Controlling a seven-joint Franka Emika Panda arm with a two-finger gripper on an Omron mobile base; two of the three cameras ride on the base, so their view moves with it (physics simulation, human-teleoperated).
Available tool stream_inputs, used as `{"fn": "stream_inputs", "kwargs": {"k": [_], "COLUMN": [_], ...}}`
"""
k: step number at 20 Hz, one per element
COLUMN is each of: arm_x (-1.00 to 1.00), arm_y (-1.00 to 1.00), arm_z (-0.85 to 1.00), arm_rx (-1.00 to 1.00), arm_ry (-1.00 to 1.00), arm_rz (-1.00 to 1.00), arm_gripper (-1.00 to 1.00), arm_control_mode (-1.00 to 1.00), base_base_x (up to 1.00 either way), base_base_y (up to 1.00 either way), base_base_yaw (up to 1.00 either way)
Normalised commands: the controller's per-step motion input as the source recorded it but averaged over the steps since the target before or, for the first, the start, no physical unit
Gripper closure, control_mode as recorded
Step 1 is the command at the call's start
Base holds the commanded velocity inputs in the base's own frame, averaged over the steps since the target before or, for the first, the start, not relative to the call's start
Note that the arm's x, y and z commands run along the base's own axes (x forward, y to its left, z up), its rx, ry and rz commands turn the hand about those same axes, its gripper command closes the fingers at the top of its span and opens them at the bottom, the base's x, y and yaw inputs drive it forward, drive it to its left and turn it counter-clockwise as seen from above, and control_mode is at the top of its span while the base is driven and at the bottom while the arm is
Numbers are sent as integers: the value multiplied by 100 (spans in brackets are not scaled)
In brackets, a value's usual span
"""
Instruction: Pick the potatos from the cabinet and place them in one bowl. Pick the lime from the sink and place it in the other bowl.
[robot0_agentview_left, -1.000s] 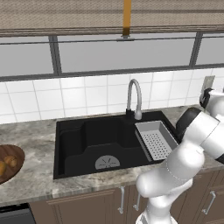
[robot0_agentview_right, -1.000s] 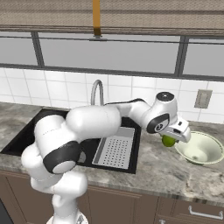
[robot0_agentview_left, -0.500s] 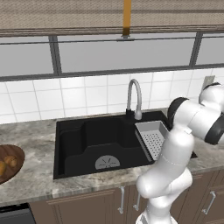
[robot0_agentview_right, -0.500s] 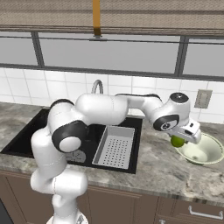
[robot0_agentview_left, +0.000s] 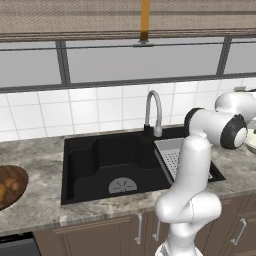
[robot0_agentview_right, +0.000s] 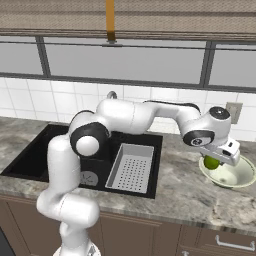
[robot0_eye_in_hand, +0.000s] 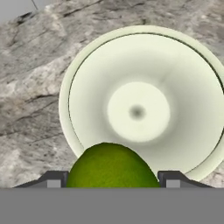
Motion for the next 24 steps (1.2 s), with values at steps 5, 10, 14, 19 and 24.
{"fn": "stream_inputs", "kwargs": {"k": [5,10,14,19,24], "arm_x": [18,16,6,1,7], "arm_y": [-3,0,0,-1,-6], "arm_z": [-12,-27,-41,-30,-9], "arm_rx": [0,0,0,0,0], "arm_ry": [0,0,0,0,0], "arm_rz": [0,0,0,0,0], "arm_gripper": [100,100,100,100,100], "arm_control_mode": [-100,-100,-100,-100,-100], "base_base_x": [0,0,0,0,0], "base_base_y": [0,0,0,0,0], "base_base_yaw": [0,0,0,0,0]}}
